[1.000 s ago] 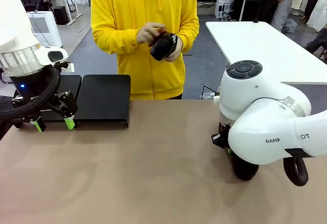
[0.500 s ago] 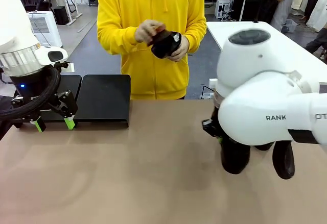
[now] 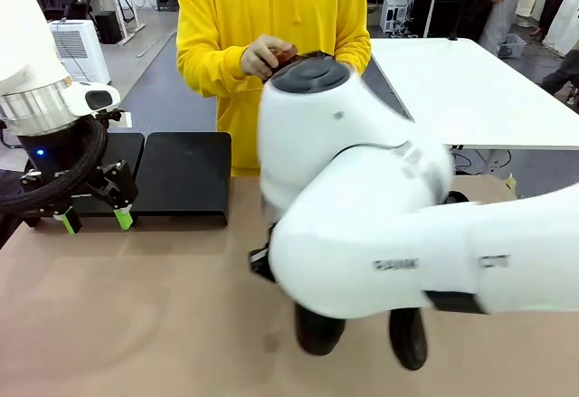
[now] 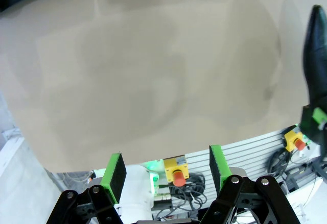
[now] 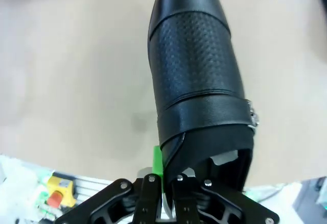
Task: Organize the shoes by placing them on the stand.
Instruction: Pick up one Shoe and place it in the middle of the table.
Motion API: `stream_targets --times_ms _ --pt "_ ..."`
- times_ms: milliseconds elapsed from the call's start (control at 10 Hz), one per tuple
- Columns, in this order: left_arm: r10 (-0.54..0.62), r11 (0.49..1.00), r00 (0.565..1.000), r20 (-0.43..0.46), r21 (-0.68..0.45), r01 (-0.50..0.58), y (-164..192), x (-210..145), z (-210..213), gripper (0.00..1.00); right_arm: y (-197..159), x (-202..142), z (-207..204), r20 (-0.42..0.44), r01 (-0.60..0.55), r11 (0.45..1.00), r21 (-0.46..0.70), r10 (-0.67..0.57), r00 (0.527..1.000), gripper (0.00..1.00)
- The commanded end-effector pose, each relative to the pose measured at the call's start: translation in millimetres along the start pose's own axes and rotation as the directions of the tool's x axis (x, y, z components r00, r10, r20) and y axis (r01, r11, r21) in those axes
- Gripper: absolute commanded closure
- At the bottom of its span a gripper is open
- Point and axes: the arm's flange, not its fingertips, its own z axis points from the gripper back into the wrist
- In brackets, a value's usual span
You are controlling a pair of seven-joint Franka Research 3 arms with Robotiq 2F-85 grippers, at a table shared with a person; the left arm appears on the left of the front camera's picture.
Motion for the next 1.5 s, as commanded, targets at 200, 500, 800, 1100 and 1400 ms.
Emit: stream_targets --times_ms 200,500,800,1100,1400 --pt "-0.01 1.0 1.0 -0.001 0.012 0.01 2.8 -1.4 1.5 0.15 35.2 15.8 -39.0 0.053 0.162 0.987 0.015 -0.163 0.985 1.0" --pt "-0.01 1.0 1.0 -0.001 0.012 0.01 2.8 -1.4 1.5 0.15 41.1 13.3 -66.5 0.052 0.149 0.988 0.035 -0.15 0.987 0.68" --pt "-0.01 1.0 1.0 -0.001 0.012 0.01 2.8 -1.4 1.5 0.15 23.5 16.9 -42.3 0.092 0.162 0.98 0.113 -0.172 0.981 0.15" --pt "-0.01 1.0 1.0 -0.001 0.012 0.01 2.8 -1.4 1.5 0.15 -18.9 13.6 6.8 0.087 0.171 0.958 0.229 -0.195 0.977 0.0" --pt "-0.01 1.0 1.0 -0.001 0.012 0.01 2.8 -1.4 1.5 0.15 7.9 24.0 -4.3 0.094 0.196 0.963 0.183 -0.216 0.972 0.0"
